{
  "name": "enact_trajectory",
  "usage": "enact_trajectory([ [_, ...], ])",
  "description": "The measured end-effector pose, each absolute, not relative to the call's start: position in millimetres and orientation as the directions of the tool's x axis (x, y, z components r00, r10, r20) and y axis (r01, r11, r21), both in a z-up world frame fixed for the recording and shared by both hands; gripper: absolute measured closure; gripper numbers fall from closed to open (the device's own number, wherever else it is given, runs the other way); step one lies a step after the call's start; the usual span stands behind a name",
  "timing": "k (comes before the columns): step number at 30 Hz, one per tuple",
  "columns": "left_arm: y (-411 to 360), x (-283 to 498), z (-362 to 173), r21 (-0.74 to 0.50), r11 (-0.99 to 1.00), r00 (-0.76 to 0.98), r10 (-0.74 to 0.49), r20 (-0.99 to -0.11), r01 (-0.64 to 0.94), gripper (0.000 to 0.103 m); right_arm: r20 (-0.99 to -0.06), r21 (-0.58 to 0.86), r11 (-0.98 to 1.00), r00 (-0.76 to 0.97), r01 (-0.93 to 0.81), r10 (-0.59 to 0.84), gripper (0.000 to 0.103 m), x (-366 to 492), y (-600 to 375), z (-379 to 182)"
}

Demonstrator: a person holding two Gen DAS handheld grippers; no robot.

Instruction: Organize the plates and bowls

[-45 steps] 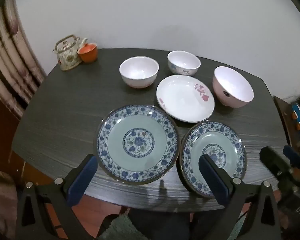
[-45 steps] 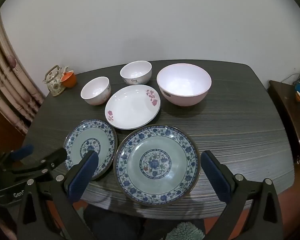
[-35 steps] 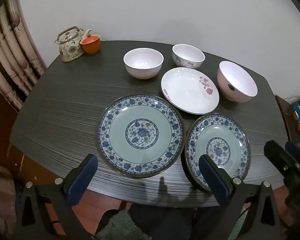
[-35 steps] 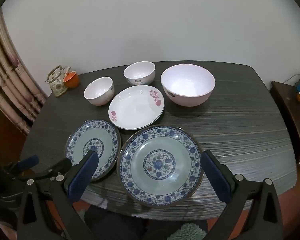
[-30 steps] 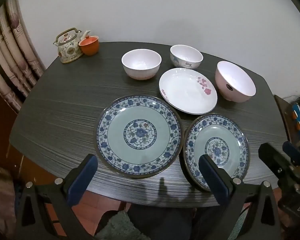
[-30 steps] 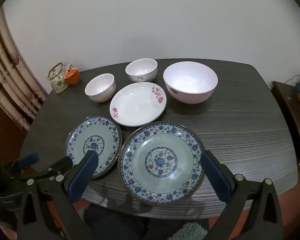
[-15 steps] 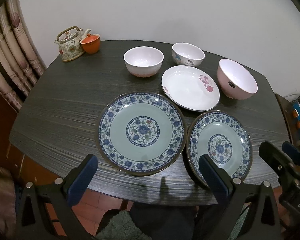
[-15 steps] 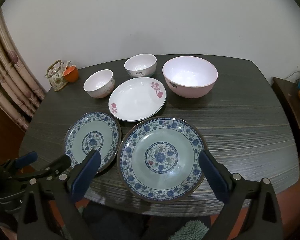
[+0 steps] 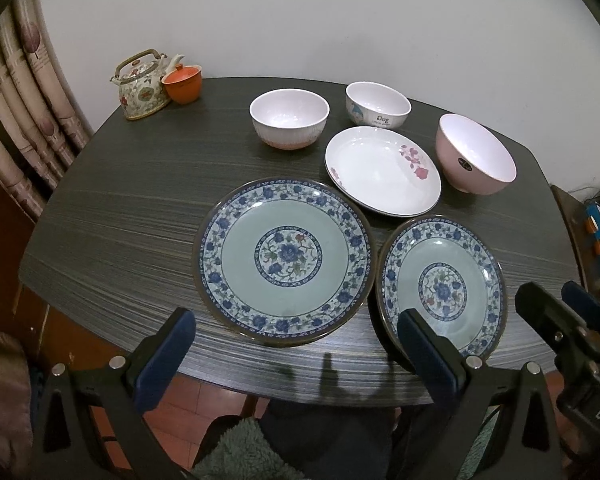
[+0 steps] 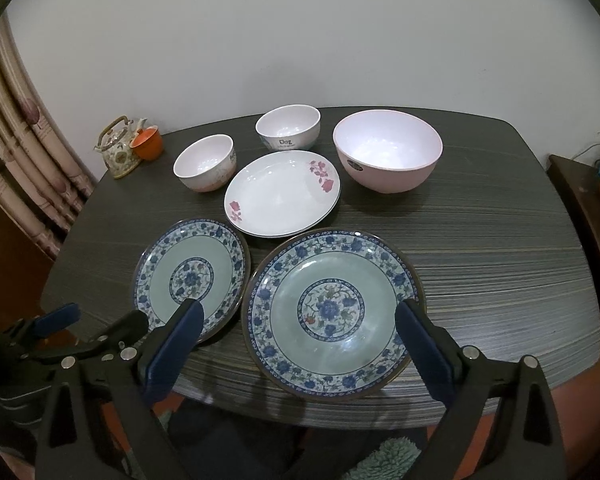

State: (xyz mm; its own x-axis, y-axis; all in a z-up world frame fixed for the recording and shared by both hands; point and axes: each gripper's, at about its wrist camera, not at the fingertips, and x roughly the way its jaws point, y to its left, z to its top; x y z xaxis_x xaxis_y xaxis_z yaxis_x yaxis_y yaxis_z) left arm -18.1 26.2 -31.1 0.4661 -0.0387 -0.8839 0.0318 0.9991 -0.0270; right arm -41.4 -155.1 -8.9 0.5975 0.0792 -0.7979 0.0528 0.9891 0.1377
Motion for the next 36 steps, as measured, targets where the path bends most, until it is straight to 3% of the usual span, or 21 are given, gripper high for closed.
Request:
enact_trajectory([
  [36,29.0,-18.5,-39.9,-0.019,0.999,0.452,-0.031,-0.892,0.031,0.000,-0.803,0.146,0.988,0.589,0.049,0.089,0.010,-47.9,-149.8,-14.4],
])
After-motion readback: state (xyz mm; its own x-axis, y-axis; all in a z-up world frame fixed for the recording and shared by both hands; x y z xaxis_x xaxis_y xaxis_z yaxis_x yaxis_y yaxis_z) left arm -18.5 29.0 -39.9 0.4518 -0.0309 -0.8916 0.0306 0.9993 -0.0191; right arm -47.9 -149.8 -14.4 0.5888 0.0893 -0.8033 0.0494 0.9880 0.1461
